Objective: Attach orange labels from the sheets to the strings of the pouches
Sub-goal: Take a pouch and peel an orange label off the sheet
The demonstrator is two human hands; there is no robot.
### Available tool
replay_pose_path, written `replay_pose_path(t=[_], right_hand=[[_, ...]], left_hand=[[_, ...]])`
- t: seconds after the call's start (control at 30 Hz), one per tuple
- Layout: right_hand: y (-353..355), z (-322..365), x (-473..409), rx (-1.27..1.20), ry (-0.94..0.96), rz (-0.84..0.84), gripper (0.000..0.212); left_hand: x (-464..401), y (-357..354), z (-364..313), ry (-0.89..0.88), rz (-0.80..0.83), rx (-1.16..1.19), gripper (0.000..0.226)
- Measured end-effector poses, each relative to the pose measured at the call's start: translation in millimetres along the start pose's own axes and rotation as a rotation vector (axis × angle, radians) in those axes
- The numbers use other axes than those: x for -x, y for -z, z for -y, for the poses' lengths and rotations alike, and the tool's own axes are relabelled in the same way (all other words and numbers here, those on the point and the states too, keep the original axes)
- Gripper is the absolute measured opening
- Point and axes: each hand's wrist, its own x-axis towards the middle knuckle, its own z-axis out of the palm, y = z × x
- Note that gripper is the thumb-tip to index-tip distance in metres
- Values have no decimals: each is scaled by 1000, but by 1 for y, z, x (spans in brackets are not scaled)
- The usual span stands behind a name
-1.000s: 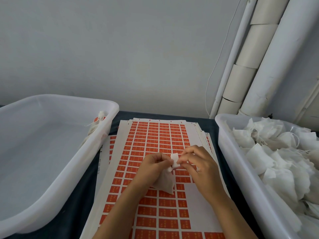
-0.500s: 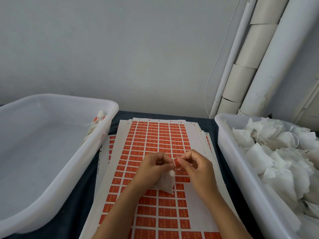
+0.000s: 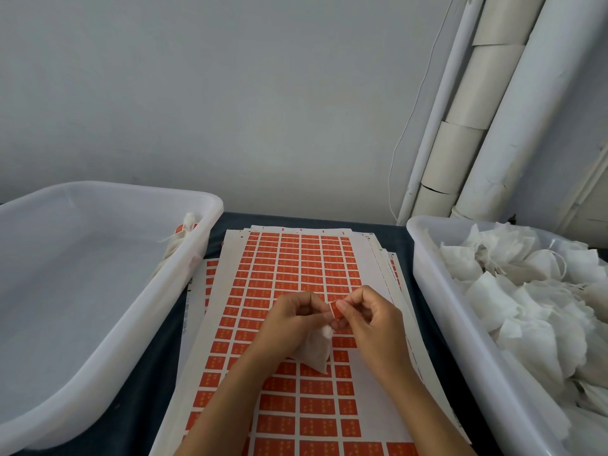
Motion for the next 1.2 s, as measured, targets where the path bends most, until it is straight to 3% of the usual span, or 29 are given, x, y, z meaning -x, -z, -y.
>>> replay_pose_path(t=[0.6,0.77,0.93,1.2], right_hand=[[-3,0,1,160,129,9,7],[-1,2,0,320,126,47,44],[-6,-5,-2,66,12,184,19],[-7,-11,-5,126,128,159,30]], left_hand=[[0,-8,3,-6,-51,-36,12],[-1,-7,7,-8,-100,-50,12],[-2,-5,10,-39,-20,-36,11],[-3,-4,11,-55,1,21,21]])
